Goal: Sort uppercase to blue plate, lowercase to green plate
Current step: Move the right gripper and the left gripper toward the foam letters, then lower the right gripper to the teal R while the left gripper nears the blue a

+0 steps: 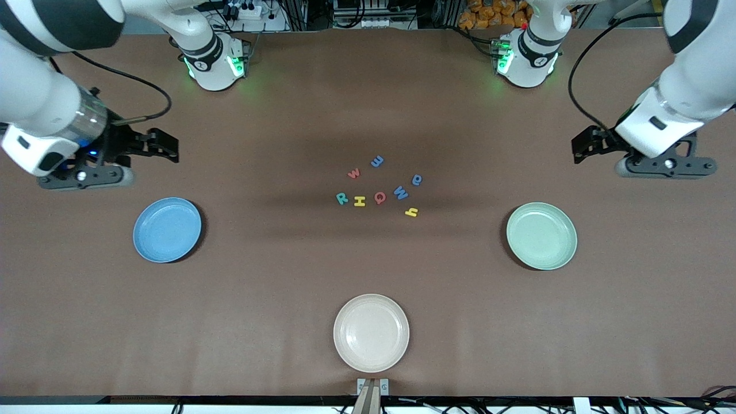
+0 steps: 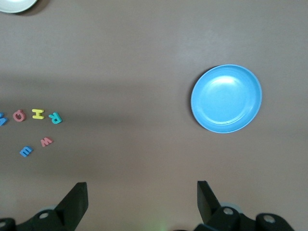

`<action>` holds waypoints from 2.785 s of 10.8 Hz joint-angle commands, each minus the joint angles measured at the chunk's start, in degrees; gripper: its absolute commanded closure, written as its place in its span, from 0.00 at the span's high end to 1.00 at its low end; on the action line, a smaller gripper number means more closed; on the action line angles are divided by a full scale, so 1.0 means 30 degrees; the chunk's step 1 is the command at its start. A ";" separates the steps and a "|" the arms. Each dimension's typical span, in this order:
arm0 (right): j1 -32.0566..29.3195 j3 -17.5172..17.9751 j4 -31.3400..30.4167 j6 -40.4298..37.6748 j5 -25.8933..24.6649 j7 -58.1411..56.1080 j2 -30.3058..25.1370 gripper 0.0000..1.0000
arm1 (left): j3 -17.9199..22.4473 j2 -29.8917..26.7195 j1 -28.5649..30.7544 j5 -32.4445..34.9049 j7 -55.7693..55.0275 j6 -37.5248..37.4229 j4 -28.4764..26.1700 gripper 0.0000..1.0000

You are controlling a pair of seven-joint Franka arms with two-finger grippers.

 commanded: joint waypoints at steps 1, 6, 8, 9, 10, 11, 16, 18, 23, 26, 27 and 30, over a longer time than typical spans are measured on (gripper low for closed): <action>0.1044 -0.0109 0.0001 0.0253 0.0025 0.0797 0.0853 1.00 | -0.0537 -0.2267 0.0067 0.0021 0.0413 0.3310 -0.4252 1.00; 0.3857 -0.0109 -0.3214 0.5253 -0.0034 0.3897 0.1560 1.00 | -0.2412 -0.1890 0.0037 -0.2081 0.0413 0.5071 -0.6366 1.00; 0.4444 -0.0080 -0.4329 0.7421 0.0112 0.4398 0.2026 1.00 | -0.3612 -0.1802 0.0037 -0.2176 0.0355 0.6714 -0.7745 1.00; 0.4592 -0.0080 -0.4799 0.8331 0.0142 0.4720 0.2348 1.00 | -0.3964 -0.1308 0.0037 -0.2148 0.0354 0.7067 -0.7895 1.00; 0.4826 -0.0051 -0.5326 0.9326 0.0142 0.4723 0.2525 1.00 | -0.4374 -0.0752 0.0037 -0.2147 0.0354 0.7593 -0.7897 1.00; 0.5118 -0.0051 -0.5998 1.0612 0.0142 0.4723 0.2730 1.00 | -0.4842 -0.0254 0.0037 -0.2060 0.0354 0.8265 -0.7897 1.00; 0.5968 0.0770 -0.6532 1.4691 0.1190 0.4811 0.5421 1.00 | -0.5843 0.1915 -0.0428 -0.1855 0.0296 1.0435 -0.7897 1.00; 0.6437 0.1264 -0.6532 1.6710 0.1519 0.4840 0.6856 1.00 | -0.5843 0.2677 -0.0812 -0.0749 0.0004 1.0966 -0.7868 0.97; 0.7231 0.1502 -0.6590 1.7863 0.1373 0.4520 0.8240 1.00 | -0.5843 0.4318 -0.1982 0.0075 -0.3271 1.1844 -0.7634 0.90; 0.7318 0.1705 -0.7610 1.9228 0.1314 0.3669 0.8299 1.00 | -0.5814 0.5023 -0.2595 0.0460 -0.5818 1.2342 -0.7604 0.86; 0.7289 0.1794 -0.7906 2.0167 0.1285 0.3640 0.8443 1.00 | -0.5813 0.5344 -0.2889 0.0663 -0.6552 1.2431 -0.7575 0.85; 0.7289 0.1795 -0.7880 2.0351 0.1285 0.3639 0.8941 0.98 | -0.5813 0.6573 -0.3329 0.3060 -0.9069 1.2637 -0.7050 0.82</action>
